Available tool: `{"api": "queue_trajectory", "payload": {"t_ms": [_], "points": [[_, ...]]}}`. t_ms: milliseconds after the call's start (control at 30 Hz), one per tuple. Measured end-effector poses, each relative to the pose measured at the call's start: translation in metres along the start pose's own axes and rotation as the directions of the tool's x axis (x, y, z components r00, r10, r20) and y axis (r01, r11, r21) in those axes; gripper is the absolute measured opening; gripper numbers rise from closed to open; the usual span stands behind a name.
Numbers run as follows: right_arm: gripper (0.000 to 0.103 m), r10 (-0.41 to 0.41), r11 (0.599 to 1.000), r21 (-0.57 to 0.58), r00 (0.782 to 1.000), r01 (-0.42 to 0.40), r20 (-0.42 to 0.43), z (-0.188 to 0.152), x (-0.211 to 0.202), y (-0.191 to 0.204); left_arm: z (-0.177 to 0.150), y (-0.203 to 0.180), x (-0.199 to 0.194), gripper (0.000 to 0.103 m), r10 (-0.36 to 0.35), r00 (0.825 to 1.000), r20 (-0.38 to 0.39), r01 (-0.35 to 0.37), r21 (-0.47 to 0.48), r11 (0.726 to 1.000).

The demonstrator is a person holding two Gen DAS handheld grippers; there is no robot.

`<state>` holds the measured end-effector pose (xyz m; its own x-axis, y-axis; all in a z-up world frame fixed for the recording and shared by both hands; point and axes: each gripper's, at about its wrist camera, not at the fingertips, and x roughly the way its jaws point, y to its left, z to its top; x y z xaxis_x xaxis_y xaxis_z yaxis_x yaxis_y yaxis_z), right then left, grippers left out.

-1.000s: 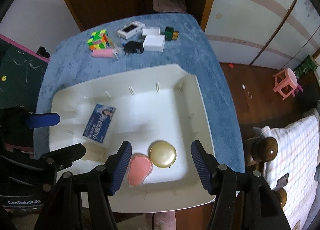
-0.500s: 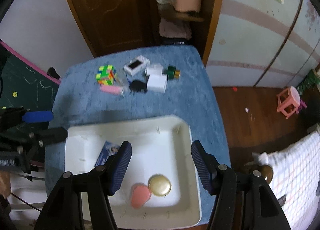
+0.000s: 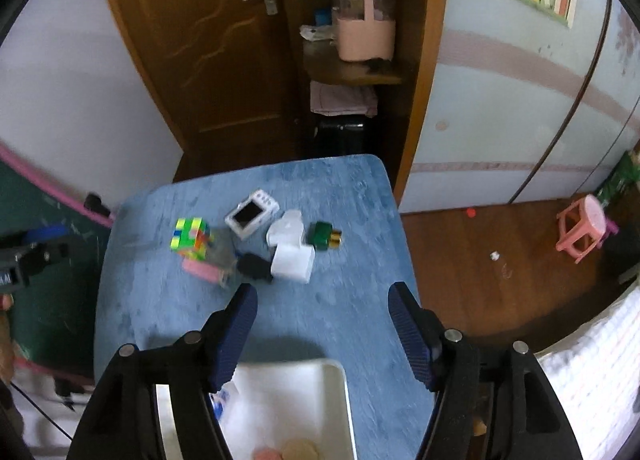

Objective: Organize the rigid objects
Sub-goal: 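Move both tools back over the remaining items on the table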

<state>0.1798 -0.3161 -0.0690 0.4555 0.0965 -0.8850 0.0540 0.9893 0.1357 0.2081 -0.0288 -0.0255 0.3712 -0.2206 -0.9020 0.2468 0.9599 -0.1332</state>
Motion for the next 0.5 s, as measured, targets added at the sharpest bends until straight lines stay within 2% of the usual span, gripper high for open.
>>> {"api": "queue_trajectory", "payload": {"t_ms": [100, 233, 500], "points": [[0.069, 0.036, 0.997, 0.065, 0.998, -0.032, -0.057, 0.022, 0.037, -0.013, 0.014, 0.010, 0.032, 0.074, 0.060, 0.998, -0.032, -0.061, -0.008, 0.998], [0.069, 0.053, 0.993, 0.109, 0.991, -0.039, -0.125, 0.040, 0.088, -0.023, 0.020, 0.025, 0.083, 0.074, 0.101, 0.989, -0.110, -0.104, -0.026, 0.994], [0.069, 0.067, 0.985, 0.169, 0.962, -0.022, -0.265, 0.054, 0.178, -0.032, 0.025, 0.057, 0.163, 0.074, 0.081, 0.974, -0.210, -0.117, -0.161, 0.980]]}}
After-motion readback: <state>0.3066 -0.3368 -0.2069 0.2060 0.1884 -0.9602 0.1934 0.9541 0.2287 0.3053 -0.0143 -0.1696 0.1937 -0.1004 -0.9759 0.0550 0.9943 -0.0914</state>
